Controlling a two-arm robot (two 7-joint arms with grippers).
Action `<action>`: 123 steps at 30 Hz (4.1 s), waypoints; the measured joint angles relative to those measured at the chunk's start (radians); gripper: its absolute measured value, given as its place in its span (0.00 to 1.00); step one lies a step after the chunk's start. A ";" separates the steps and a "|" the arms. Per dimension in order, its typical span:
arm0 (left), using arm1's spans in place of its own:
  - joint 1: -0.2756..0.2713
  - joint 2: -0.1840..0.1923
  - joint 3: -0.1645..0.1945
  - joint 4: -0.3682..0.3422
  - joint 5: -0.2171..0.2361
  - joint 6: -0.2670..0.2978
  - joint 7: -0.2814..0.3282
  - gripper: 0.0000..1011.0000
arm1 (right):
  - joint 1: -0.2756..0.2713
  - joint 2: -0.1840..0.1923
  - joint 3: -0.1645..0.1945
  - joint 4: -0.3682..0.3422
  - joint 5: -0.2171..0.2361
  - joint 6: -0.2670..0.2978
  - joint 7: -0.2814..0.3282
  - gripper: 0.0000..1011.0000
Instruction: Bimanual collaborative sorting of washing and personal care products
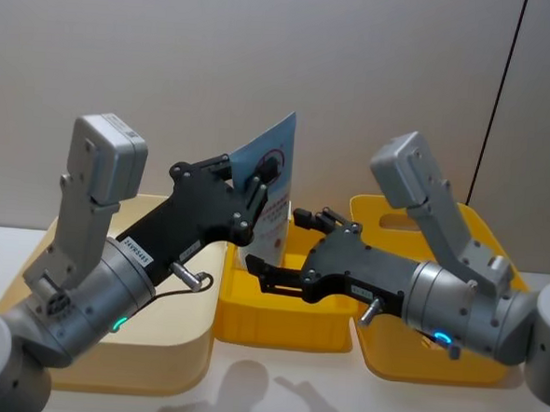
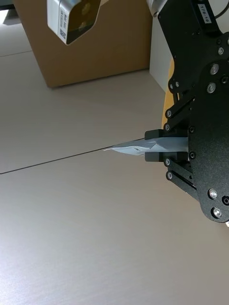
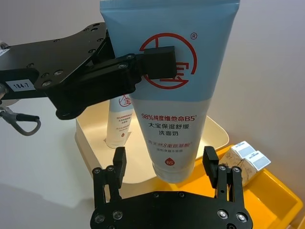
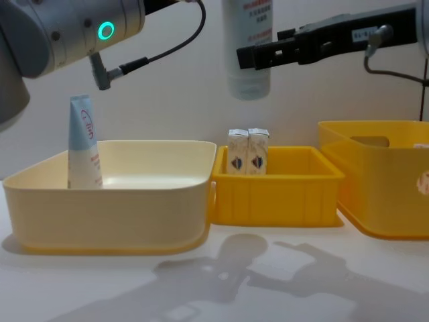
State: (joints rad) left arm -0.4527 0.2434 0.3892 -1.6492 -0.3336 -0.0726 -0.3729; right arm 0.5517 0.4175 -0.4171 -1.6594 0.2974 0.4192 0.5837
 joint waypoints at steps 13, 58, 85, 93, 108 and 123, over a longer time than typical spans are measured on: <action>0.011 0.007 0.002 -0.019 -0.004 0.010 0.003 0.14 | 0.011 -0.014 -0.020 0.014 0.000 0.000 -0.019 0.99; 0.018 0.019 0.002 -0.035 -0.003 0.029 0.008 0.14 | 0.043 -0.054 -0.059 0.075 0.015 -0.036 -0.081 0.99; 0.017 0.019 0.002 -0.033 -0.001 0.028 0.008 0.14 | 0.046 -0.058 -0.064 0.083 0.014 -0.042 -0.091 0.60; 0.017 0.019 0.002 -0.033 -0.001 0.028 0.008 0.14 | 0.046 -0.059 -0.064 0.084 0.014 -0.043 -0.092 0.56; 0.017 0.019 0.002 -0.033 -0.001 0.028 0.008 0.14 | 0.046 -0.059 -0.064 0.084 0.014 -0.043 -0.092 0.53; 0.017 0.019 0.002 -0.033 -0.001 0.028 0.008 0.14 | 0.046 -0.059 -0.064 0.084 0.014 -0.043 -0.091 0.53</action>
State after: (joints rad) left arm -0.4357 0.2621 0.3909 -1.6822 -0.3349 -0.0446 -0.3645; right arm 0.5978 0.3588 -0.4811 -1.5756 0.3114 0.3765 0.4923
